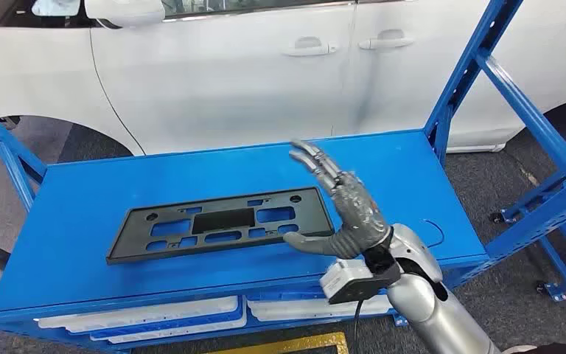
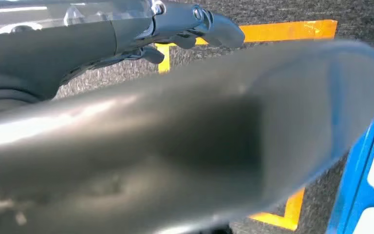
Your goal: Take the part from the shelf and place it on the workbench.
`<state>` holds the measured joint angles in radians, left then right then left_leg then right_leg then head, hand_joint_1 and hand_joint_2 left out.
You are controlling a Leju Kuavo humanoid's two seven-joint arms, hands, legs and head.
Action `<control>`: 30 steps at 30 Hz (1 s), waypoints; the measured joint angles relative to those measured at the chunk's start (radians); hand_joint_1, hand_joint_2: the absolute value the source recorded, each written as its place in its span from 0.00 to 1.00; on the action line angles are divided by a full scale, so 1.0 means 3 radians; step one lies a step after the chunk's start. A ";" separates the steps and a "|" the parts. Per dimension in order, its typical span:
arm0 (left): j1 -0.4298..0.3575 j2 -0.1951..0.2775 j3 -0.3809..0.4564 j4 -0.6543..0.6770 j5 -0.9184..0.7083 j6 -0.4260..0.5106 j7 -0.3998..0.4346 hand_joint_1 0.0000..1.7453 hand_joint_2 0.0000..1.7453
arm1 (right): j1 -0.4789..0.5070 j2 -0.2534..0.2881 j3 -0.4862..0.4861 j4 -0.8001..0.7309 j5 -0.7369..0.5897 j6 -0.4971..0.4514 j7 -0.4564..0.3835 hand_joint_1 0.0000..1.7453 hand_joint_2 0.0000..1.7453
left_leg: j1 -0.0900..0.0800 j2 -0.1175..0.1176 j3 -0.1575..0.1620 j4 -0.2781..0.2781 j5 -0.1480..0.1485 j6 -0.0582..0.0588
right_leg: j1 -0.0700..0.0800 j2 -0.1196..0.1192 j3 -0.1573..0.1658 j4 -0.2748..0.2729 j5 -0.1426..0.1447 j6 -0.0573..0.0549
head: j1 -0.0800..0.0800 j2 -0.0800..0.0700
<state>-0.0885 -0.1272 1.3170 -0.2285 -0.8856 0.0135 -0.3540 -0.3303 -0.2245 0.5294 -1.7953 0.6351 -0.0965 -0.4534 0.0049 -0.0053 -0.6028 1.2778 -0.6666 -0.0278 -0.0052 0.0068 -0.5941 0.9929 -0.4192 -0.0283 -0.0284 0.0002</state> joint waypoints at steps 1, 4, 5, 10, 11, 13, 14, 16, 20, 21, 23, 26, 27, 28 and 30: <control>0.0003 0.0000 -0.0001 0.0000 -0.0007 0.0002 -0.0002 0.00 0.00 | 0.0004 -0.0015 0.0049 0.0048 0.0045 -0.0008 -0.0017 0.00 1.00 | 0.0001 0.0000 -0.0026 -0.0009 0.0027 -0.0003 | 0.0000 0.0003 0.0008 0.0001 -0.0008 0.0002 | 0.0001 0.0000; 0.0013 0.0000 -0.0003 0.0000 -0.0034 0.0012 -0.0007 0.00 0.00 | 0.0014 -0.0069 0.0284 0.0261 0.0169 -0.0047 -0.0089 0.00 1.00 | 0.0004 0.0000 0.0022 -0.0399 0.0369 0.0017 | 0.0001 0.0008 0.0060 0.0004 -0.0047 0.0015 | 0.0001 0.0000; 0.0014 0.0000 -0.0003 0.0000 -0.0042 0.0015 -0.0007 0.00 0.00 | 0.0009 -0.0081 0.0370 0.0332 0.0189 -0.0056 -0.0108 0.00 1.00 | 0.0001 0.0000 0.0083 -0.0625 0.0521 0.0036 | 0.0003 0.0009 0.0080 0.0006 -0.0061 0.0023 | 0.0001 0.0000; 0.0012 0.0001 -0.0005 0.0000 -0.0049 0.0062 0.0082 0.00 0.00 | -0.0147 -0.0100 0.0789 0.0652 0.0334 0.0013 -0.0135 0.00 1.00 | -0.0016 0.0002 0.0169 -0.0948 0.0682 0.0124 | 0.0014 0.0015 0.0092 0.0016 -0.0099 0.0104 | 0.0003 -0.0001; 0.0008 0.0000 -0.0004 0.0000 -0.0047 0.0091 0.0136 0.00 0.00 | -0.0205 -0.0100 0.0882 0.0704 0.0354 0.0047 -0.0133 0.00 1.00 | -0.0007 0.0005 0.0180 -0.0965 0.0704 0.0139 | 0.0015 0.0014 0.0085 0.0041 -0.0122 0.0122 | 0.0008 -0.0001; -0.0008 -0.0002 -0.0003 0.0000 -0.0039 0.0147 0.0255 0.00 0.00 | -0.0309 -0.0103 0.1029 0.0782 0.0359 0.0108 -0.0129 0.00 1.00 | 0.0009 0.0011 0.0195 -0.0993 0.0726 0.0165 | 0.0008 0.0009 -0.0020 0.0263 -0.0253 0.0155 | 0.0021 -0.0001; -0.0011 -0.0003 -0.0001 0.0000 -0.0037 0.0176 0.0320 0.00 0.00 | -0.0347 -0.0105 0.1085 0.0813 0.0350 0.0128 -0.0128 0.00 1.00 | 0.0007 0.0011 0.0196 -0.0994 0.0725 0.0175 | 0.0001 0.0006 -0.0126 0.0473 -0.0353 0.0170 | 0.0028 -0.0001; -0.0005 -0.0005 0.0003 0.0000 -0.0036 0.0246 0.0467 0.00 0.00 | -0.0405 -0.0135 0.1186 0.0865 0.0301 0.0165 -0.0123 0.00 1.00 | 0.0003 0.0009 0.0197 -0.0989 0.0715 0.0187 | -0.0012 0.0002 -0.0348 0.0879 -0.0483 0.0191 | 0.0030 -0.0001; 0.0033 -0.0020 0.0010 0.0001 -0.0042 0.0400 0.0685 0.00 0.00 | -0.0512 -0.0276 0.1303 0.0901 0.0143 0.0215 -0.0103 0.00 1.00 | -0.0001 -0.0001 0.0220 -0.0953 0.0659 0.0174 | -0.0024 -0.0009 -0.0233 0.0473 -0.0128 0.0179 | 0.0032 -0.0001; 0.0040 -0.0027 0.0013 0.0001 -0.0042 0.0433 0.0707 0.00 0.00 | -0.0540 -0.0312 0.1315 0.0902 0.0113 0.0204 -0.0102 0.00 1.00 | -0.0008 -0.0003 0.0223 -0.0938 0.0640 0.0160 | -0.0018 -0.0013 -0.0146 0.0266 -0.0046 0.0164 | 0.0032 -0.0001; 0.0048 -0.0040 0.0021 0.0001 -0.0042 0.0477 0.0714 0.00 0.00 | -0.0576 -0.0359 0.1346 0.0913 0.0112 0.0119 -0.0102 0.00 1.00 | -0.0016 -0.0001 0.0221 -0.0926 0.0615 0.0128 | 0.0001 -0.0017 -0.0067 0.0071 -0.0011 0.0133 | 0.0031 -0.0001; 0.0054 -0.0052 0.0027 0.0001 -0.0048 0.0487 0.0659 0.00 0.00 | -0.0592 -0.0346 0.1444 0.0999 0.0235 -0.0159 -0.0085 0.00 1.00 | -0.0013 0.0005 0.0225 -0.0915 0.0578 0.0073 | -0.0006 -0.0009 -0.0044 0.0038 -0.0023 0.0089 | 0.0030 0.0000; 0.0053 -0.0056 0.0027 0.0001 -0.0050 0.0487 0.0641 0.00 0.00 | -0.0602 -0.0320 0.1491 0.1044 0.0270 -0.0249 -0.0074 0.00 1.00 | -0.0012 0.0005 0.0200 -0.0847 0.0532 0.0055 | -0.0015 -0.0009 -0.0029 0.0023 -0.0023 0.0073 | 0.0025 0.0000; 0.0051 -0.0059 0.0026 0.0001 -0.0051 0.0486 0.0627 0.00 0.00 | -0.0612 -0.0288 0.1541 0.1091 0.0293 -0.0319 -0.0061 0.00 1.00 | -0.0009 0.0005 0.0138 -0.0708 0.0453 0.0038 | -0.0024 -0.0011 -0.0015 0.0009 -0.0024 0.0058 | 0.0021 0.0000; 0.0052 -0.0064 0.0026 0.0001 -0.0056 0.0484 0.0605 0.00 0.00 | -0.0631 -0.0226 0.1630 0.1183 0.0317 -0.0407 -0.0037 0.00 1.00 | 0.0002 0.0005 -0.0087 -0.0273 0.0260 0.0013 | -0.0023 -0.0017 -0.0002 0.0006 -0.0036 0.0038 | 0.0017 -0.0001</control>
<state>-0.0728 -0.1464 1.3249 -0.2281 -0.9024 0.1587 -0.1724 -0.5196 -0.2923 1.0184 -1.4404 0.7301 -0.2184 -0.4645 0.0055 -0.0038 -0.6290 1.1959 -0.5886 -0.0239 -0.0122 0.0016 -0.5948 0.9946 -0.4300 -0.0167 -0.0234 0.0000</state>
